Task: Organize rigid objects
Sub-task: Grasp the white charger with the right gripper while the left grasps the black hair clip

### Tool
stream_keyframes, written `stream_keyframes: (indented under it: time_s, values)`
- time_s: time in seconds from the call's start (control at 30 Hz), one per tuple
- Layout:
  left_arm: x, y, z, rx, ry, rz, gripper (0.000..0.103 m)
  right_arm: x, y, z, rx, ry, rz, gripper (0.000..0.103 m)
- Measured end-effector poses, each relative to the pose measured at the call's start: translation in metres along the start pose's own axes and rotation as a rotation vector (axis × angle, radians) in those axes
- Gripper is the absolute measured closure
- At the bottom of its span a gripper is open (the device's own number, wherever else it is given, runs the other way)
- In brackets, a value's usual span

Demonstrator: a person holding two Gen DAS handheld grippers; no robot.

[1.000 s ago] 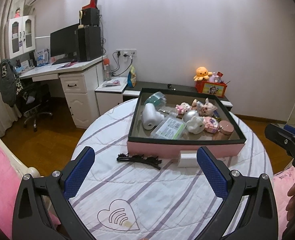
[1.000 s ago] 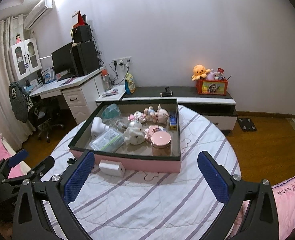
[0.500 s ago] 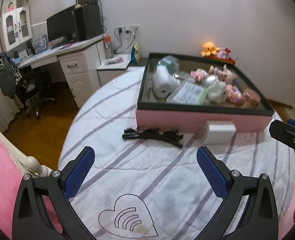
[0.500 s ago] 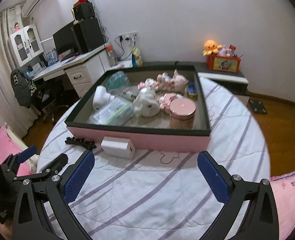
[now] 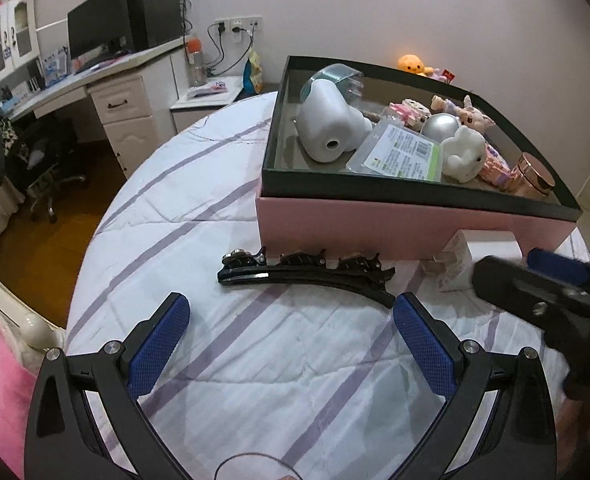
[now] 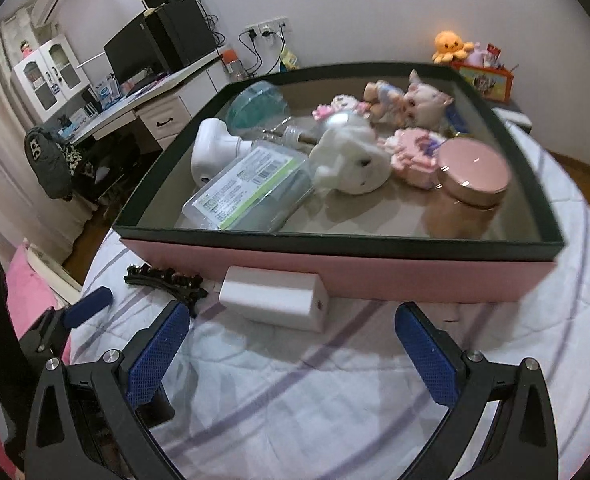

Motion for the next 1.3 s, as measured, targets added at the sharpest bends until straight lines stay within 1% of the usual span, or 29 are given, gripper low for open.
stream_keyframes:
  time_s: [0.07, 0.13, 0.17, 0.27, 0.33, 0.4, 0.43, 0.57, 0.7, 0.73, 0.77, 0.97, 1.2, 1.3]
  values:
    - [0.003, 0.001, -0.003, -0.001, -0.004, 0.007, 0.000, 0.007, -0.003, -0.001, 0.000, -0.013, -0.004, 0.000]
    - [0.006, 0.003, -0.006, 0.005, -0.012, 0.005, 0.000, 0.012, -0.004, -0.002, -0.001, -0.018, -0.004, 0.002]
    - [0.007, 0.004, -0.006, 0.009, -0.016, 0.006, 0.000, 0.013, -0.004, -0.002, 0.003, -0.018, -0.008, 0.007]
    - [0.011, 0.006, -0.007, 0.020, -0.030, -0.004, 0.000, 0.016, -0.004, -0.002, 0.009, -0.023, -0.006, 0.011]
    - [0.014, 0.008, -0.008, 0.030, -0.046, -0.015, 0.000, 0.016, -0.002, -0.001, 0.008, -0.024, 0.000, 0.021]
    - [0.015, 0.009, -0.008, 0.037, -0.049, -0.025, 0.000, 0.015, 0.002, 0.001, 0.008, -0.021, -0.006, 0.039]
    - [0.016, 0.009, -0.009, 0.035, -0.054, -0.030, 0.000, 0.014, 0.003, 0.002, 0.007, -0.019, -0.022, 0.044]
    - [0.019, 0.005, -0.012, 0.013, -0.063, -0.014, 0.000, 0.007, 0.008, 0.004, 0.003, -0.010, -0.026, 0.046]
    - [0.020, 0.007, -0.013, 0.018, -0.065, -0.016, 0.001, -0.001, 0.014, 0.007, 0.005, -0.003, -0.029, 0.049]
    - [0.020, 0.008, -0.013, 0.020, -0.066, -0.010, 0.002, -0.002, 0.015, 0.008, 0.005, -0.002, -0.030, 0.050]
    - [0.020, 0.008, -0.014, 0.020, -0.062, 0.001, 0.005, -0.004, 0.016, 0.009, 0.005, 0.000, -0.034, 0.050]
    - [0.013, 0.008, -0.009, 0.014, -0.033, 0.055, 0.008, -0.010, 0.015, 0.010, -0.008, 0.009, -0.035, 0.051]
    - [0.000, 0.007, 0.002, 0.004, -0.010, 0.060, 0.008, -0.022, 0.018, 0.017, -0.016, 0.025, -0.039, 0.051]
    - [-0.014, 0.009, 0.009, 0.017, 0.012, 0.045, 0.008, -0.030, 0.019, 0.021, -0.016, 0.035, -0.046, 0.051]
Point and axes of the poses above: each gripper's, at about its wrist camera, not at the fingertips, and x roughly the way its jaws point, y to its right, z to its underside, the point moved 8 cm from there along x, roughly the way its jaws point, and after that the axes turned 15 degrees about -y, right-handed, at the moved point
